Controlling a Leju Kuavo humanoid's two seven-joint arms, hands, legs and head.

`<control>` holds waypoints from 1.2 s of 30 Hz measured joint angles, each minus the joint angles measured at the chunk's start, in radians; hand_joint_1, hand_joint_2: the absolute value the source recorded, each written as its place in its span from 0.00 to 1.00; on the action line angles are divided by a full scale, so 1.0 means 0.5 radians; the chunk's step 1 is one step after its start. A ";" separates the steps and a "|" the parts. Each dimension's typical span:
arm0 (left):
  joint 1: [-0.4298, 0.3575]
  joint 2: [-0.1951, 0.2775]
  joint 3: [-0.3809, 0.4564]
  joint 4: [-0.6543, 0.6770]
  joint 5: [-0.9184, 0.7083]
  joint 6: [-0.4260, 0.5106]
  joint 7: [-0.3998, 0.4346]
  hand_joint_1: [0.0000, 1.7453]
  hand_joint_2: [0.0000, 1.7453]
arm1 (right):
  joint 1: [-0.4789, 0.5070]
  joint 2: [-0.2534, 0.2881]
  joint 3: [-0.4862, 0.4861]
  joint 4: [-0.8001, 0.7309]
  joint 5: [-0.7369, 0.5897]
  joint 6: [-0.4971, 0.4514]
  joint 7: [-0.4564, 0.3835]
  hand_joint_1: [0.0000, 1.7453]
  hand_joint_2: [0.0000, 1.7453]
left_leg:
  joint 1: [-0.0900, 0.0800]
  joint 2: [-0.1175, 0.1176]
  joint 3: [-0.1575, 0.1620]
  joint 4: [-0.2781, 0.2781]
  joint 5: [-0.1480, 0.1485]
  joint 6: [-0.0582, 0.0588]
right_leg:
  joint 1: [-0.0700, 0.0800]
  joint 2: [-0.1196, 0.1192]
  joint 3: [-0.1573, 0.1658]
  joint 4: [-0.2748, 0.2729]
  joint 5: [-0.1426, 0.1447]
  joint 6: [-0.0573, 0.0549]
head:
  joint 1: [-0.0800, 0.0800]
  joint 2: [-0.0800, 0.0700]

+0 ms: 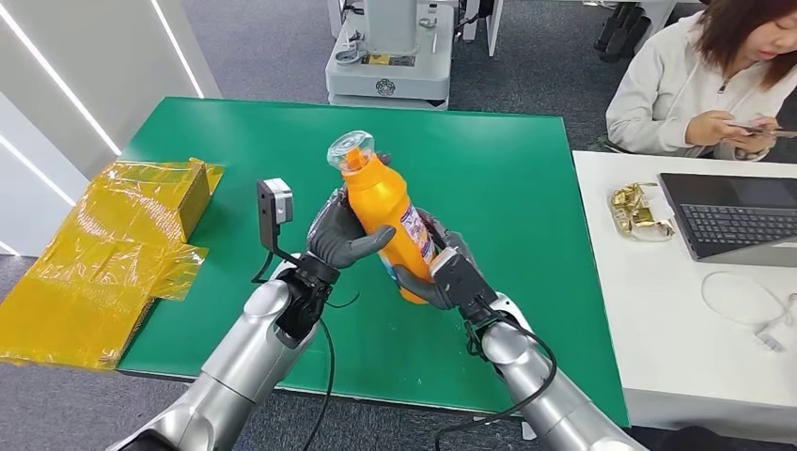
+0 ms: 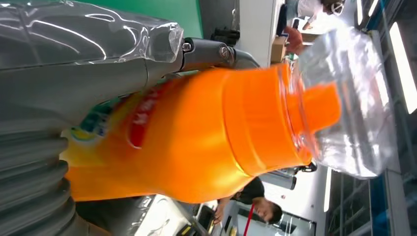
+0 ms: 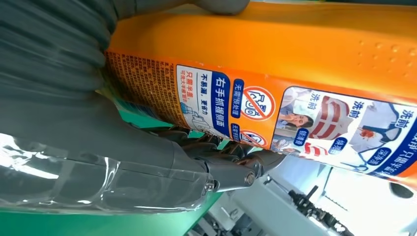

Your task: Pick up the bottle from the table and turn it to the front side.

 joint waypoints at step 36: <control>-0.142 -0.008 -0.003 0.282 -0.243 -0.004 0.032 1.00 1.00 | -0.109 0.097 0.141 0.356 0.186 -0.108 0.073 0.38 1.00 | 0.000 0.001 -0.002 0.000 0.000 0.000 | 0.000 0.002 -0.004 -0.001 0.001 0.001 | 0.000 0.000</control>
